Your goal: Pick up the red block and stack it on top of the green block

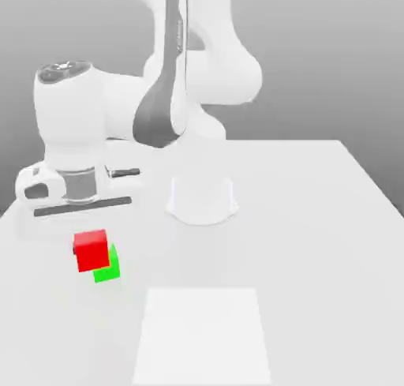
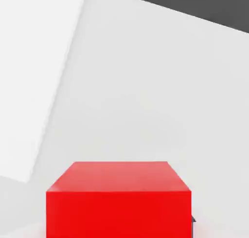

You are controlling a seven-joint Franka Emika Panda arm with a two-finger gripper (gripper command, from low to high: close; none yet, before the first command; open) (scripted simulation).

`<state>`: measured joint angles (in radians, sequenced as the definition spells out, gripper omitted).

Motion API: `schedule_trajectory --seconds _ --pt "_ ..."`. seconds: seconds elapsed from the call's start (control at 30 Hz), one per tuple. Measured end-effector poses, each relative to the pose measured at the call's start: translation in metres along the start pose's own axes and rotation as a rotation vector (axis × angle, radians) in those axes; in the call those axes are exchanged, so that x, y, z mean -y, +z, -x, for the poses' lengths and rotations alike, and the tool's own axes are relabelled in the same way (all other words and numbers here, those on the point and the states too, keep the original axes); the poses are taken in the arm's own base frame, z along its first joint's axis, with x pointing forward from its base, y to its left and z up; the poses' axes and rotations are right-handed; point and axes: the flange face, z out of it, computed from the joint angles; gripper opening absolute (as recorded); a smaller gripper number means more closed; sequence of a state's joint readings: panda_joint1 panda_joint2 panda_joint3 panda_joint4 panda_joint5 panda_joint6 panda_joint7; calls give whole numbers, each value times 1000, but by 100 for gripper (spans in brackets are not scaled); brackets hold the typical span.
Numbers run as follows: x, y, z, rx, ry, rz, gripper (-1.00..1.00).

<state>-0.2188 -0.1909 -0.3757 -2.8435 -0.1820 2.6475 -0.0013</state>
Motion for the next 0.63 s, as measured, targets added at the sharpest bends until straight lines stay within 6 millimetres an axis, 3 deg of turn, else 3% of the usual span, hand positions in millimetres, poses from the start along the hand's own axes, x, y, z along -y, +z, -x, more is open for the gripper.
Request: schedule_trajectory --seconds 0.13,0.2,0.43,0.63 --pt "-27 0 46 -8 -74 -10 -100" --pt "-28 7 56 -9 -97 -29 -100" --pt "-21 45 58 2 -109 -79 -100" --pt "-28 67 60 -7 -102 -34 -100"
